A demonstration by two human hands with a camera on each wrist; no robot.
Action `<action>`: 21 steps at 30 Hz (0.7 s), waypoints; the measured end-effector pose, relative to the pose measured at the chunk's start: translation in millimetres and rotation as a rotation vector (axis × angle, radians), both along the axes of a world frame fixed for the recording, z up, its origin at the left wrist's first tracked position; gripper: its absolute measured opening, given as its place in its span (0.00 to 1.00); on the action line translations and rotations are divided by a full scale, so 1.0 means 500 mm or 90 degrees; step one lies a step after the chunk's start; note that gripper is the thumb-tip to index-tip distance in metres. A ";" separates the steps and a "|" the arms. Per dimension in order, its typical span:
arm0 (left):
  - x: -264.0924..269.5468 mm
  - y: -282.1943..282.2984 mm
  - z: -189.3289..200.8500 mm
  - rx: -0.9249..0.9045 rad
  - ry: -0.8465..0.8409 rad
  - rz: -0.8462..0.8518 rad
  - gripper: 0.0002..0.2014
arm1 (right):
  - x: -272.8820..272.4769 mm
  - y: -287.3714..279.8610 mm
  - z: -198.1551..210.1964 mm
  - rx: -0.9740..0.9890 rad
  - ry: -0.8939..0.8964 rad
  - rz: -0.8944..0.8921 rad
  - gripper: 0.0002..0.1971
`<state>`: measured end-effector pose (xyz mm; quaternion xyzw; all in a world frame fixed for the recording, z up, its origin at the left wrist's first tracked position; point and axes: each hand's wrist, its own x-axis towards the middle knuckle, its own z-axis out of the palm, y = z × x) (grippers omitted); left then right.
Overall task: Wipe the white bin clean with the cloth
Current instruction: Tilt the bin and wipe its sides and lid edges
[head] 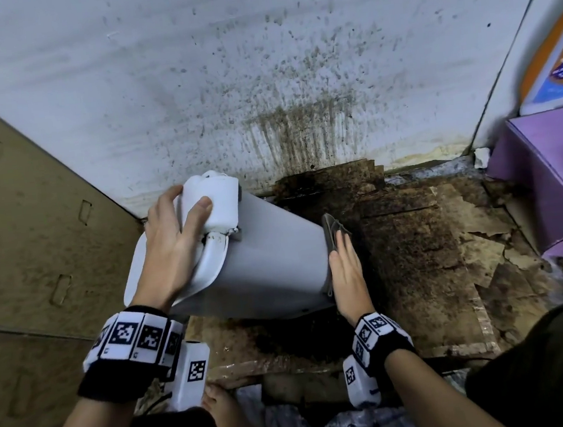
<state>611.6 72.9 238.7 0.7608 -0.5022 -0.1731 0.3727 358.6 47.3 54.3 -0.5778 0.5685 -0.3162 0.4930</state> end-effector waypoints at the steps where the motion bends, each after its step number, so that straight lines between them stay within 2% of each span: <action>1: -0.003 0.000 0.000 0.000 -0.004 0.000 0.42 | -0.001 0.000 -0.002 0.013 -0.010 -0.009 0.26; 6: -0.007 0.007 0.005 0.006 -0.008 0.004 0.44 | 0.028 -0.006 0.021 0.007 -0.003 -0.037 0.26; 8: -0.003 0.007 0.005 0.008 -0.001 0.010 0.44 | 0.055 -0.003 0.040 -0.041 0.029 -0.018 0.28; 10: 0.000 0.007 0.001 0.009 0.000 0.006 0.44 | 0.093 0.006 0.075 -0.117 0.034 0.008 0.34; 13: -0.010 0.006 0.005 0.017 0.001 0.004 0.44 | 0.150 0.025 0.167 -0.160 -0.058 0.034 0.29; 15: -0.021 0.010 0.011 0.023 0.007 0.012 0.45 | 0.175 0.040 0.214 -0.216 -0.068 0.064 0.28; 18: -0.026 0.012 0.018 0.023 0.020 0.016 0.46 | 0.177 0.040 0.206 -0.283 -0.037 0.093 0.29; 21: -0.020 0.010 0.018 0.028 0.017 0.017 0.46 | 0.150 0.024 0.179 -0.294 -0.027 0.120 0.28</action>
